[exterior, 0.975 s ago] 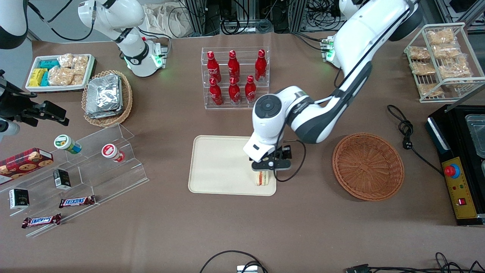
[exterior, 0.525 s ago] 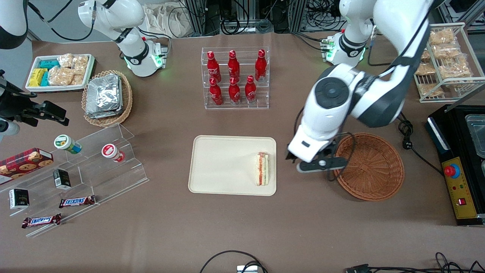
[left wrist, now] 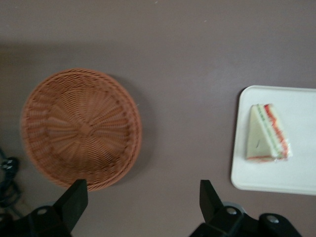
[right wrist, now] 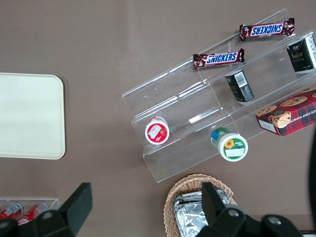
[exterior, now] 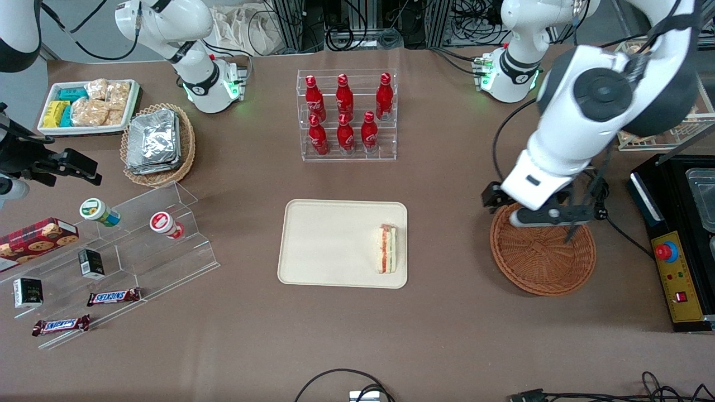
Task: Place sandwich from basket to tray
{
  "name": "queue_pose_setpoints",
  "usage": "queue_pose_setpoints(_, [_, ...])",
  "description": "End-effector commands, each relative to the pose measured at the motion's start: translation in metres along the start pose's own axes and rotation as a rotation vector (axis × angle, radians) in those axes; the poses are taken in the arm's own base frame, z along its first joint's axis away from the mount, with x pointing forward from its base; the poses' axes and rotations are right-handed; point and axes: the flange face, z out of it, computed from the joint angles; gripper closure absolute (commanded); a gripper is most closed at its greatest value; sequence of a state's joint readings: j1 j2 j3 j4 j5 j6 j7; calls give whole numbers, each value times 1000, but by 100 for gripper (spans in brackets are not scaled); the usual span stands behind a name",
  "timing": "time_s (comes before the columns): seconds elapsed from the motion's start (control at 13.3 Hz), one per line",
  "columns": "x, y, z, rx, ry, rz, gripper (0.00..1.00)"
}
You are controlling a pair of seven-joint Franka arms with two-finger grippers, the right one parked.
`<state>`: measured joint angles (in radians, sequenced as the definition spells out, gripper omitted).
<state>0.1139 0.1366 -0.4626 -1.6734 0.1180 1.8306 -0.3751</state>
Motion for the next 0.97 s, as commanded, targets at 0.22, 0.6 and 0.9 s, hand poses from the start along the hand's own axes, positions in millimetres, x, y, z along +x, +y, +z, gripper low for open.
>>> queue_pose_setpoints(0.22, [-31,-73,-47,-43,-11,40,0])
queue_pose_setpoints(0.6, [-29,-91,-53,-33,-31,20,0])
queue_pose_setpoints(0.9, [-28,-92,-58,-42,-39,17,0])
